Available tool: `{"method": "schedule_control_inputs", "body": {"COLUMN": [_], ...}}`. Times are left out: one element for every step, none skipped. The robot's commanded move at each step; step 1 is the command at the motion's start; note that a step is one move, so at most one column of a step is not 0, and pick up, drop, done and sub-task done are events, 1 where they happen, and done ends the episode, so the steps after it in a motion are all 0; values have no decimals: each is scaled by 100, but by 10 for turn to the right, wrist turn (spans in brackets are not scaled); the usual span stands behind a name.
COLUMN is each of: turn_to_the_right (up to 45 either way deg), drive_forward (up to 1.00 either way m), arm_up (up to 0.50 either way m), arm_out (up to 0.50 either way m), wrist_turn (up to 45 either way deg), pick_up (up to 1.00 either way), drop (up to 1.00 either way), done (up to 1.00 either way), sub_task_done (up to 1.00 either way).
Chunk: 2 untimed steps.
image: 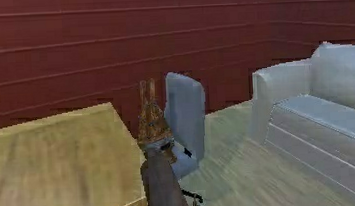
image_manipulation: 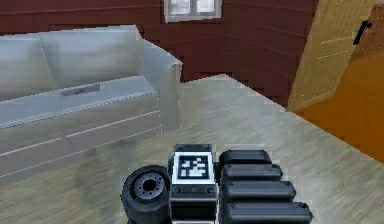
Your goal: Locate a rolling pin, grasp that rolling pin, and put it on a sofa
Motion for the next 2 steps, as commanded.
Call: {"method": "schedule_control_inputs", "body": {"turn_to_the_right": [450,450], "drive_forward": [0,0], "arm_up": [0,0], "arm_out": [0,0], "wrist_turn": [0,0], "pick_up": [0,0], "drop": [0,0], "done": [0,0], "sub_task_done": [0,0]}}
